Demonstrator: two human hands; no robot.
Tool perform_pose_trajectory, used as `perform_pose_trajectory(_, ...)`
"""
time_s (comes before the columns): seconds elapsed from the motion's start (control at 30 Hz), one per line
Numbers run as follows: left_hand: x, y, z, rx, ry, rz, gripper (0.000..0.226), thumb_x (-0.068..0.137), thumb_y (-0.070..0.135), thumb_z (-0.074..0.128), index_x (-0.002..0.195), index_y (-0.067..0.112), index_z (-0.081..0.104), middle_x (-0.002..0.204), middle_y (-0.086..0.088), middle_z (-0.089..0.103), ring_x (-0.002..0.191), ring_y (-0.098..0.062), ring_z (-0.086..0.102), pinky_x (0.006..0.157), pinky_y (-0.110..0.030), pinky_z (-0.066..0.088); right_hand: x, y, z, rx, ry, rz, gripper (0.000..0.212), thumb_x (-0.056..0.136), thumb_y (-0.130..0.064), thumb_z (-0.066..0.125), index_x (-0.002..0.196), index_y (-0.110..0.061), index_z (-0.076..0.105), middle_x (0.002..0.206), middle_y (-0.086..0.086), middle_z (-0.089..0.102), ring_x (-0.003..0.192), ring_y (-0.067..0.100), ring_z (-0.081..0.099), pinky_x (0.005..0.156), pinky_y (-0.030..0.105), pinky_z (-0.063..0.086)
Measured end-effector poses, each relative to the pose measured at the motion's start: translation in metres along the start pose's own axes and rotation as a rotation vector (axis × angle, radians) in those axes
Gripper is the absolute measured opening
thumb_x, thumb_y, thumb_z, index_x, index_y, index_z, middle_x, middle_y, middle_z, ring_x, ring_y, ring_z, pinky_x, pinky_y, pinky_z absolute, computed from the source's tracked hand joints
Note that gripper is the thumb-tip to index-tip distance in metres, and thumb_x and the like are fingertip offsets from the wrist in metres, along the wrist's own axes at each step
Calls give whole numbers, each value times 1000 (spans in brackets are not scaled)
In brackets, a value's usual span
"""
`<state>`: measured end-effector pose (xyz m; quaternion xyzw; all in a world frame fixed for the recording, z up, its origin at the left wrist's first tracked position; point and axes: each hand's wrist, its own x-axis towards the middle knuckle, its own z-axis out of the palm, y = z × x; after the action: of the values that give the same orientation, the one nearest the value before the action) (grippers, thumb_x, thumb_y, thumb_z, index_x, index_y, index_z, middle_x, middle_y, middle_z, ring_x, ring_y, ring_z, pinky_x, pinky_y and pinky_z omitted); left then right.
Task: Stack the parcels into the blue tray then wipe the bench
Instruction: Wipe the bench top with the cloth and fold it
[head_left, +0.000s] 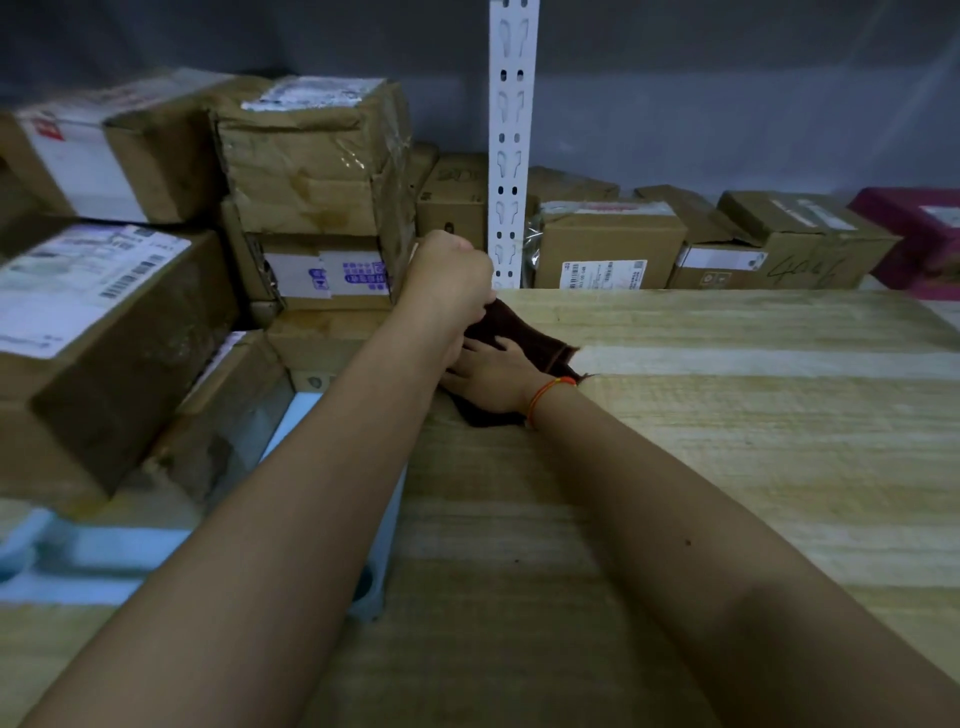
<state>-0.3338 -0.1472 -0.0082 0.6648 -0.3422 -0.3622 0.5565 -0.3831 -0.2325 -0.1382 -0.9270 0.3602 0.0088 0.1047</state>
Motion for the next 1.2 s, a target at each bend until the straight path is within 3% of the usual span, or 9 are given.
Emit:
perform_pose_trajectory(0.1,-17,6,-5,-22,0,-18,20,98,3,40,91,16,52,103,-9,59,69,-12,60,57,-21,51,-17,-12,4,-29,-14,-44,51,104,-45,21,153,-32,25,161,-11,23,150,17,14,118,53,5)
perform_pose_trajectory(0.2,-32,7,-6,28,-4,34,18,97,2,40,101,15,52,110,-11,60,74,-14,61,67,-27,52,-37,-22,11,-102,-41,-123,59,99,-53,10,154,-35,23,162,-11,19,151,18,11,117,53,7)
perform_pose_trajectory(0.47,-71,10,-5,71,-14,53,29,98,6,40,122,13,54,102,-9,64,84,-18,64,84,-35,57,-93,-45,26,-59,-45,-189,48,104,-46,21,152,-40,25,162,-16,19,151,13,8,117,51,4)
perform_pose_trajectory(0.53,-82,9,-5,76,-32,52,31,98,6,39,124,12,54,102,-9,64,83,-19,63,83,-34,57,-108,-52,29,-44,-55,-189,47,104,-46,22,152,-41,25,162,-17,18,151,12,8,117,50,3)
perform_pose_trajectory(0.63,-99,6,-5,62,-65,57,31,95,4,37,120,8,56,106,-10,61,76,-19,60,69,-30,51,-130,-64,30,-37,-70,-185,48,105,-46,21,152,-41,23,162,-17,17,151,12,7,117,49,2)
perform_pose_trajectory(0.73,-116,2,-7,47,-61,25,36,95,3,37,126,7,54,97,-10,59,74,-20,58,65,-28,47,-152,-75,30,-14,-90,-170,47,105,-46,21,152,-41,23,162,-18,16,151,11,5,118,47,0)
perform_pose_trajectory(0.87,-144,-5,-17,53,-85,54,31,95,4,37,119,8,55,97,-9,62,77,-20,60,69,-29,51,-187,-89,33,11,-98,-152,46,105,-46,22,151,-44,25,162,-19,15,151,10,4,119,45,-3)
perform_pose_trajectory(1.07,-179,-17,-36,25,-139,95,22,95,2,38,87,15,54,92,-8,59,80,-20,62,73,-31,51,-237,-105,38,53,-109,-115,45,105,-48,21,150,-46,26,162,-20,13,150,7,2,119,42,-5)
perform_pose_trajectory(1.2,-195,-26,-48,-18,-129,126,23,95,4,39,86,20,53,92,-6,61,78,-16,62,69,-28,51,-265,-120,42,85,-93,-58,46,105,-49,20,150,-47,25,162,-20,13,150,7,2,120,44,-5)
